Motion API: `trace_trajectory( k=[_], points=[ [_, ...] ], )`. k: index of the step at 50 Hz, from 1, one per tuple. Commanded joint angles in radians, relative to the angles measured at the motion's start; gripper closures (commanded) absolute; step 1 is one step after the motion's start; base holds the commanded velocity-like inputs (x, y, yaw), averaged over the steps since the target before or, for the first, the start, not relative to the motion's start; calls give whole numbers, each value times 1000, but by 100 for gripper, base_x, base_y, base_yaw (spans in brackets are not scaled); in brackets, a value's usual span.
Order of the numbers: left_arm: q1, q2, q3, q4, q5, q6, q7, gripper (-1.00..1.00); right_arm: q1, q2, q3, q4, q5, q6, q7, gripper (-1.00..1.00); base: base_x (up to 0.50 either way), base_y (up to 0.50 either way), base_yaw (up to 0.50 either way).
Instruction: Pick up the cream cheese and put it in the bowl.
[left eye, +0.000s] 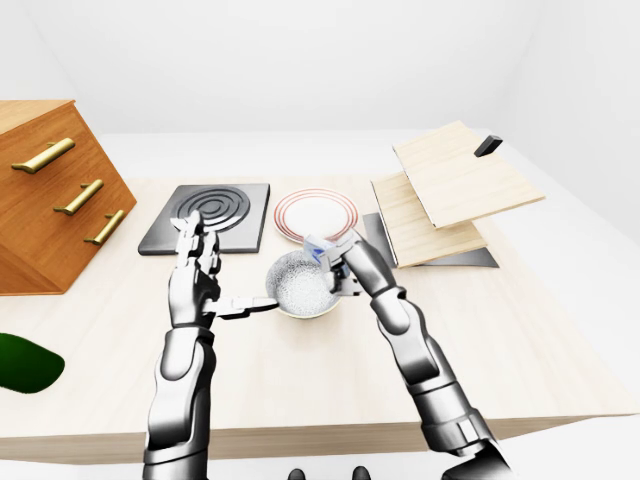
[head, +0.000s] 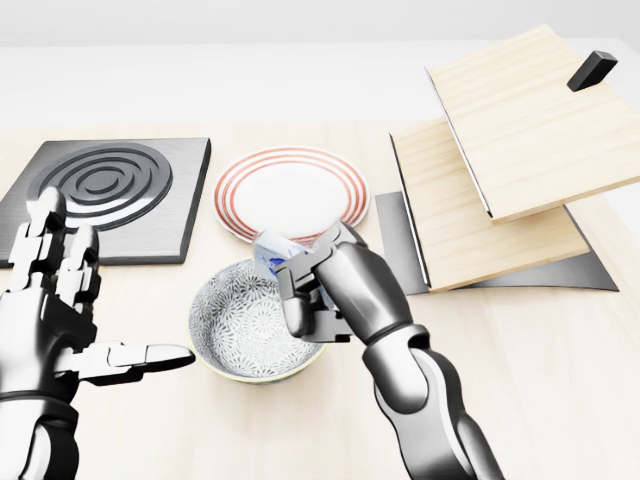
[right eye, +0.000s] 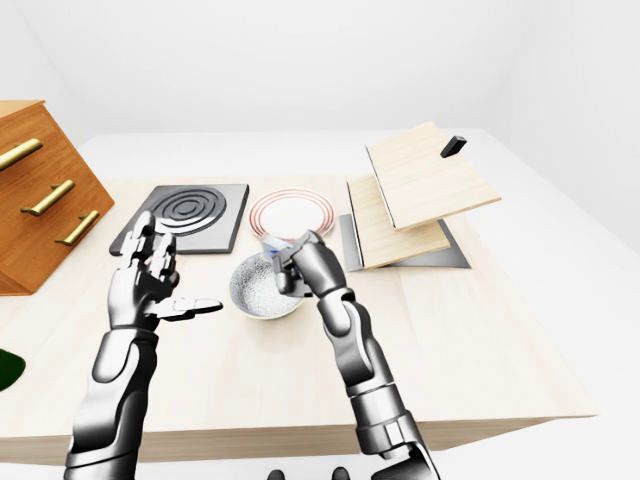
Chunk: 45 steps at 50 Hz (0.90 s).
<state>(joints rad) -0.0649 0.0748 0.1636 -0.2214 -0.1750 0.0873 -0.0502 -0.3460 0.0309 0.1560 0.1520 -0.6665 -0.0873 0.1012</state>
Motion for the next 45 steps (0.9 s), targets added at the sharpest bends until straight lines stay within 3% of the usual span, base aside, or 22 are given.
trace_trajectory(
  k=[1,15,45],
  points=[
    [-4,4,8,-7,-11,0,5,-100,-37,-1,14,46,-232,0,39,100,0,0,0],
    [-3,5,13,-9,-22,0,6,-100,-32,15,30,51,-326,0,45,100,0,0,0],
    [1,8,20,-31,-39,0,3,-100,-50,37,45,134,-357,0,19,100,0,0,0]
  ],
)
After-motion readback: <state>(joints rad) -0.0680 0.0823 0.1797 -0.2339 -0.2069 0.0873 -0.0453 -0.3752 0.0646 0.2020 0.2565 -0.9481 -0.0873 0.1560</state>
